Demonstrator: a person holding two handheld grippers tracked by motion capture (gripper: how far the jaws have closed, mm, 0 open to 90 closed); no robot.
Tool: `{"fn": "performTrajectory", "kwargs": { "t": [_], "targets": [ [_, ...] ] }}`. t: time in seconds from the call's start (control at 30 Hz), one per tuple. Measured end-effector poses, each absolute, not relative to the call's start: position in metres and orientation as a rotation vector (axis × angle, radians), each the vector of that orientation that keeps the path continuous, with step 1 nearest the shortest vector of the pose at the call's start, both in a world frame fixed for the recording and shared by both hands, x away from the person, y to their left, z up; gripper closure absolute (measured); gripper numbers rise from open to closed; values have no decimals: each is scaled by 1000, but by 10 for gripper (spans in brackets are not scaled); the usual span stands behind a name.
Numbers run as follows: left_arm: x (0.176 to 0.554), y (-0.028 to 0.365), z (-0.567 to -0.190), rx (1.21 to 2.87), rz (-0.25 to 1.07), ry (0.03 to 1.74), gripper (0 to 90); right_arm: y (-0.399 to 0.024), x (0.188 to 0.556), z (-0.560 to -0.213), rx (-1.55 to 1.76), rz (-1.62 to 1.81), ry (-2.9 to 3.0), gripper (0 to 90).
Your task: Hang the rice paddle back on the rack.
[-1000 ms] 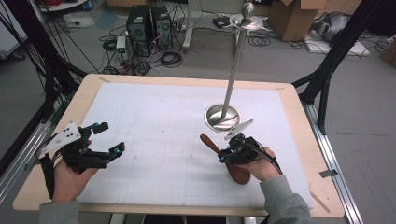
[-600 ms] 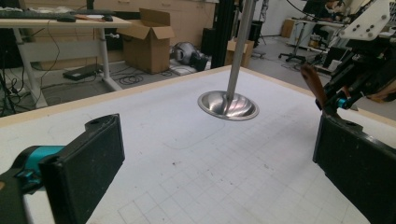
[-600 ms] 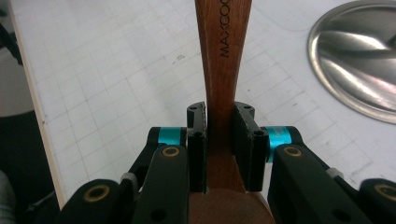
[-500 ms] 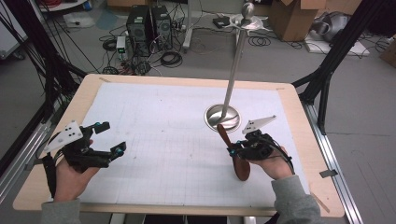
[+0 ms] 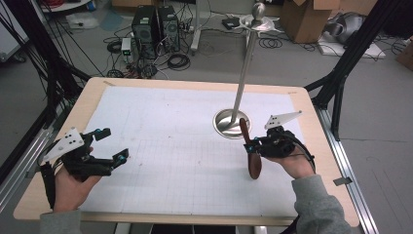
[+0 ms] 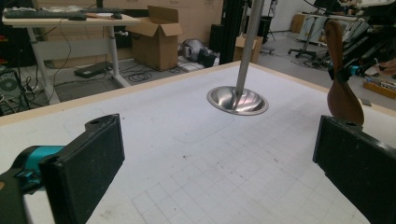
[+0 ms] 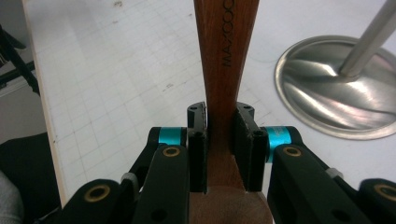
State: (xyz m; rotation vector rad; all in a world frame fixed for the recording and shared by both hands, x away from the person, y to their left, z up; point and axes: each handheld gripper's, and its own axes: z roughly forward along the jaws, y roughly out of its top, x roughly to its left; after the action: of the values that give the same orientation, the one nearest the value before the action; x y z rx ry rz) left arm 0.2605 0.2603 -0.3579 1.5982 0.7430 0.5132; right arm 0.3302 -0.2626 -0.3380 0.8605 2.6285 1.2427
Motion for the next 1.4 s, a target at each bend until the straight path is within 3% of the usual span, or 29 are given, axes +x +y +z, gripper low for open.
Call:
{"fn": "performTrajectory", "kwargs": {
  "t": [1.4],
  "targets": [
    [253,280,-363,1604,546,812,25,-305,378,-255,781,1469,2407,770]
  ]
}}
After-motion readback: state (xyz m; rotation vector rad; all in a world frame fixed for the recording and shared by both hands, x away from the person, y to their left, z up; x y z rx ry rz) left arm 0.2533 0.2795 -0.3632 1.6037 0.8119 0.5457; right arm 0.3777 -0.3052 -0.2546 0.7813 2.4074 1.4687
